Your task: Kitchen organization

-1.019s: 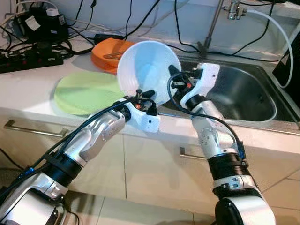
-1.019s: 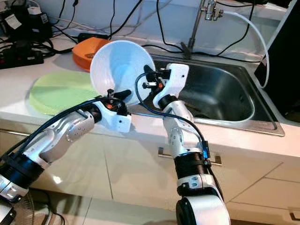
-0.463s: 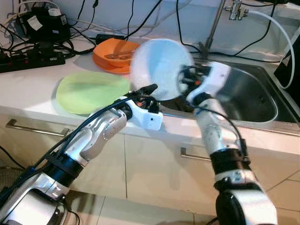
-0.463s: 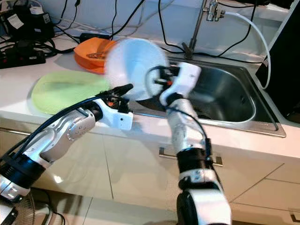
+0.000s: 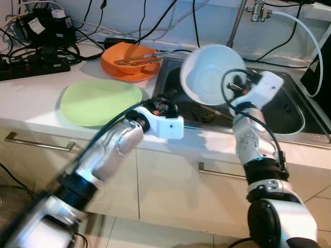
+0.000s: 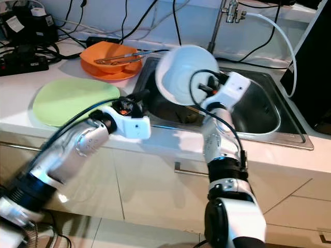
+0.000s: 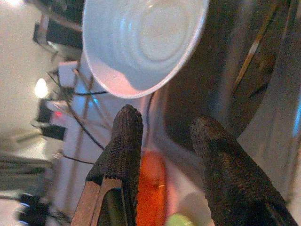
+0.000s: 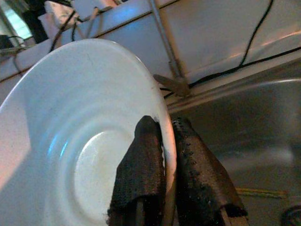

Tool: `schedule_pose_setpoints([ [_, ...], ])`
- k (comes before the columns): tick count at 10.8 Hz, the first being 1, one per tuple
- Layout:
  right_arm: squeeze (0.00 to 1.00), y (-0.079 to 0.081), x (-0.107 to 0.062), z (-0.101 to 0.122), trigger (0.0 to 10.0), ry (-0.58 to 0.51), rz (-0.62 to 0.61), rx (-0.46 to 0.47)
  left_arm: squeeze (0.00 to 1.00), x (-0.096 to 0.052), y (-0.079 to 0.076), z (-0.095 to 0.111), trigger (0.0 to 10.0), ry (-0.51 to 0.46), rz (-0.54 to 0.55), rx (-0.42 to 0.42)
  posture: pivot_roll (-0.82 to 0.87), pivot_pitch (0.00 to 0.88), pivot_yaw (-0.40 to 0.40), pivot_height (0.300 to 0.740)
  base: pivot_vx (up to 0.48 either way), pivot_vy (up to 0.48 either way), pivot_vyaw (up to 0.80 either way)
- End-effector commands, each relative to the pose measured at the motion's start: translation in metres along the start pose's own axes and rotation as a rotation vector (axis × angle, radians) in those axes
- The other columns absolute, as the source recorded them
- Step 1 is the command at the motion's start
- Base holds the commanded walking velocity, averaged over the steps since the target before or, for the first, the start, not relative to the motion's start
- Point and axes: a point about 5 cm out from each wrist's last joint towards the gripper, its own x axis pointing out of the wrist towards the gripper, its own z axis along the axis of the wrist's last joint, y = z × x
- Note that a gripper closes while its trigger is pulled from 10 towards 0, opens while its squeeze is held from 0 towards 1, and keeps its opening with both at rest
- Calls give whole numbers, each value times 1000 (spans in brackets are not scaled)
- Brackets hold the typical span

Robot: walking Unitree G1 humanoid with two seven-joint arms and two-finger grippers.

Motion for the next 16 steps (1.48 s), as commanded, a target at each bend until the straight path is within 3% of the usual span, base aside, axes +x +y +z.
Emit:
schedule_pose_setpoints([
  [1,0,1,4,13,0,-61,-11,-28,0,-1,2,0,10000,11,16,-170,262,5,-85,740,0,0,0],
  [2,0,2,2,6,10000,-66,4,-155,0,4,-16,7,10000,21,18,-715,260,6,-81,740,0,0,0],
  [3,0,3,1,2,10000,-70,18,-230,0,6,-24,12,10000,23,7,-928,258,9,-80,740,0,0,0],
  [5,0,2,-2,-11,10000,-46,33,-370,0,6,-37,20,10000,58,-44,-1098,262,12,-81,740,0,0,0],
  [10,0,8,-5,-30,10000,-40,77,-593,0,-3,-41,31,10000,102,-154,-1116,281,13,-84,740,0,0,0],
  [13,0,18,-9,-37,10000,-54,121,-584,0,-5,-37,34,10000,90,-144,-1104,285,14,-83,740,0,0,0],
  [16,0,32,-18,-55,10000,-2,227,-583,0,-5,-36,35,10000,92,-143,-1098,288,14,-84,740,0,0,0],
])
